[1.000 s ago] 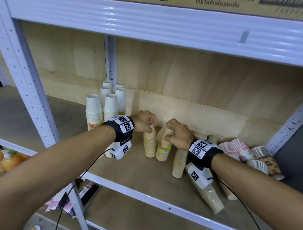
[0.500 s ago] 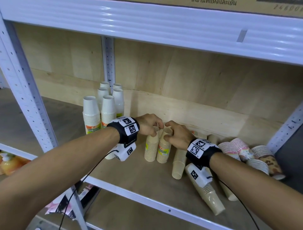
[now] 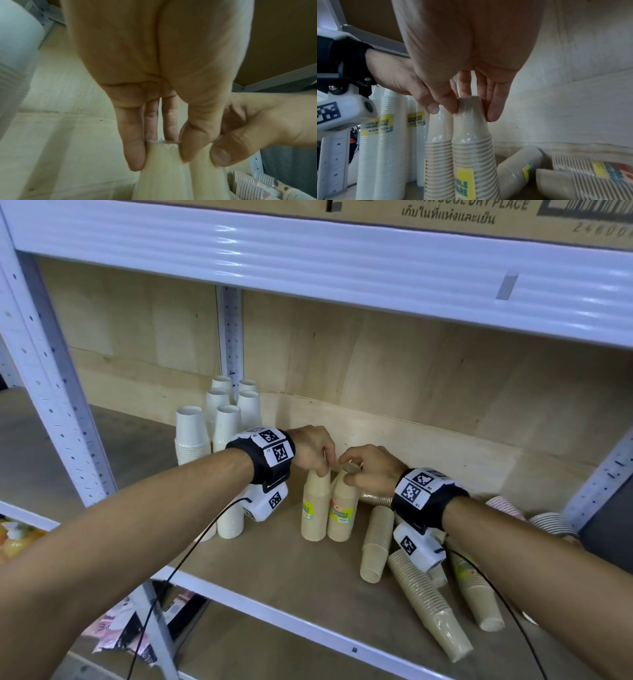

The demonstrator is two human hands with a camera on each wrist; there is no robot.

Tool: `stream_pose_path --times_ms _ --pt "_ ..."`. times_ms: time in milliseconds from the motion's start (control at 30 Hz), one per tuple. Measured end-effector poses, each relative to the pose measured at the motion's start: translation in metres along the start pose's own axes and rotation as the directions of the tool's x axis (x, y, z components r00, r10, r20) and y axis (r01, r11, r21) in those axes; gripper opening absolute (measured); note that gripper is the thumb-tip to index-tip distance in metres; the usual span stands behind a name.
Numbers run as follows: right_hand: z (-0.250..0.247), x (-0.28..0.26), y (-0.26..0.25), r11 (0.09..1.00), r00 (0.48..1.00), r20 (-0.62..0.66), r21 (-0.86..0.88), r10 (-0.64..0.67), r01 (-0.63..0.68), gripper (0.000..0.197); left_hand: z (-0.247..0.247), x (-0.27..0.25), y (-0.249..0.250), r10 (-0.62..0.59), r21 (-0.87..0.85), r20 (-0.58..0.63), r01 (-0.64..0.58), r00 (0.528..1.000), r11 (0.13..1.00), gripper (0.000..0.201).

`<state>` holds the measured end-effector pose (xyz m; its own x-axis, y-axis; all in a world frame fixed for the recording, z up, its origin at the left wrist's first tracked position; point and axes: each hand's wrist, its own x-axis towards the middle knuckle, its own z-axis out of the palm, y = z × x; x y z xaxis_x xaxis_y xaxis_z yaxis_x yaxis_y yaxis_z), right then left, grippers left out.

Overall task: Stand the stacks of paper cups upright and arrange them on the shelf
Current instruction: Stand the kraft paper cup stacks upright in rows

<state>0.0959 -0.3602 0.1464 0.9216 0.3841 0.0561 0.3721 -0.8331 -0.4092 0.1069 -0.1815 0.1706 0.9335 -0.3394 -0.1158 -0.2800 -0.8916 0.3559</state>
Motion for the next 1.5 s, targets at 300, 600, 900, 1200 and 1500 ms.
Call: stream_pose_path --times_ms 300,600,900,1200,1500 --pt "-0.029 0.037 -0.016 0.997 0.992 -0.124 0.071 -0.014 0.023 0.029 -0.036 0.018 0.006 -0.104 0.062 -0.224 0.121 0.969 0.991 0.028" --pt "-0.008 0.076 -0.019 0.995 0.987 -0.16 0.095 0.013 0.003 0.028 -0.031 0.042 -0.01 -0.266 0.076 -0.315 0.304 0.911 0.95 0.014" --pt "0.023 0.108 -0.008 0.996 0.997 -0.077 0.088 0.02 -0.013 0.034 -0.005 0.062 -0.038 -0.356 0.003 -0.369 0.385 0.858 0.923 0.03" --pt "0.034 0.121 -0.006 0.989 0.998 -0.031 0.138 -0.053 0.057 0.036 0.004 0.07 -0.048 -0.42 -0.051 -0.327 0.428 0.847 0.902 0.014" --pt "0.035 0.12 -0.003 0.987 0.999 -0.025 0.152 -0.042 0.045 0.048 0.007 0.072 -0.049 -0.401 -0.06 -0.341 0.406 0.85 0.912 0.033"
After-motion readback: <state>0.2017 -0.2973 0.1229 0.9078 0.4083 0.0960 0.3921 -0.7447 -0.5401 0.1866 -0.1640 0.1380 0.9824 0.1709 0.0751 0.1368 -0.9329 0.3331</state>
